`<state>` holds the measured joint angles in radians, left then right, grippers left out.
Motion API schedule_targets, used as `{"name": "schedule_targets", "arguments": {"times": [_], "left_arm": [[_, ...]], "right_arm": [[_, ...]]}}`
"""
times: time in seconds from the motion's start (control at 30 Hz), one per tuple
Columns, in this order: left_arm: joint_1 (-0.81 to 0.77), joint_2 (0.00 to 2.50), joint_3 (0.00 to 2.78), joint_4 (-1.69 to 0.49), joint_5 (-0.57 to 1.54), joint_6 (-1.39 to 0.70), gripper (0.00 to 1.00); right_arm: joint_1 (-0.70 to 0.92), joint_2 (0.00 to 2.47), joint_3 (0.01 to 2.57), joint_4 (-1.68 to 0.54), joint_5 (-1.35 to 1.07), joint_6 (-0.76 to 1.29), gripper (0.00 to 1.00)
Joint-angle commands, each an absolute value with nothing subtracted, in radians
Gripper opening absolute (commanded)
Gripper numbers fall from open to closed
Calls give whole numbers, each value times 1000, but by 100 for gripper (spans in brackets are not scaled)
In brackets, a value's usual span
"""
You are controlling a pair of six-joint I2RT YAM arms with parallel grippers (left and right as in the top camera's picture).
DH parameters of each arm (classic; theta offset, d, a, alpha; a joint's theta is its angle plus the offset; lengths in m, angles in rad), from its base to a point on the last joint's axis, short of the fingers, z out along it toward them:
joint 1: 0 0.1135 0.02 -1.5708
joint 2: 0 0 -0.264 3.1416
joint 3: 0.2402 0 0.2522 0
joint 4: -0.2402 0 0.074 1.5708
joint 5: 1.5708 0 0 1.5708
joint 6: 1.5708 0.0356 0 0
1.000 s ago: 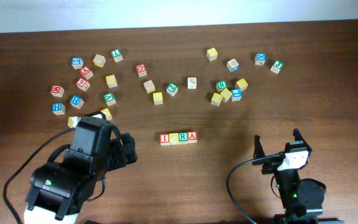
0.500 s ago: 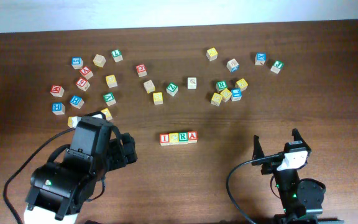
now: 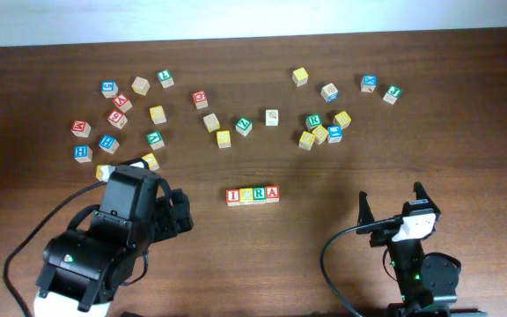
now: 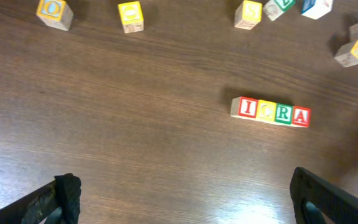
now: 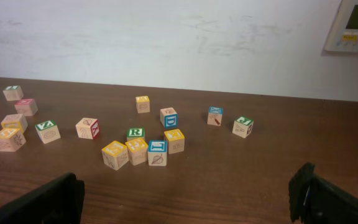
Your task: Spell out ICRA
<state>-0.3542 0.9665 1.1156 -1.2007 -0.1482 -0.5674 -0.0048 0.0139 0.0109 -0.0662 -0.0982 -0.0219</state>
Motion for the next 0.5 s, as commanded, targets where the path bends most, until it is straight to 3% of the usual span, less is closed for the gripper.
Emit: {"name": "schedule_targets", "arguments": {"times": [0.0, 0.37, 0.47], "left_arm": [[-357, 963, 1111, -1220, -175, -553, 99], [-347, 949, 1090, -1164, -285, -540, 99], [-280, 871, 1015, -1000, -172, -282, 99]], "right_arm": [[3, 4, 6, -72, -94, -10, 98], [3, 6, 6, -72, -94, -10, 98], [3, 6, 6, -72, -94, -10, 98]]}}
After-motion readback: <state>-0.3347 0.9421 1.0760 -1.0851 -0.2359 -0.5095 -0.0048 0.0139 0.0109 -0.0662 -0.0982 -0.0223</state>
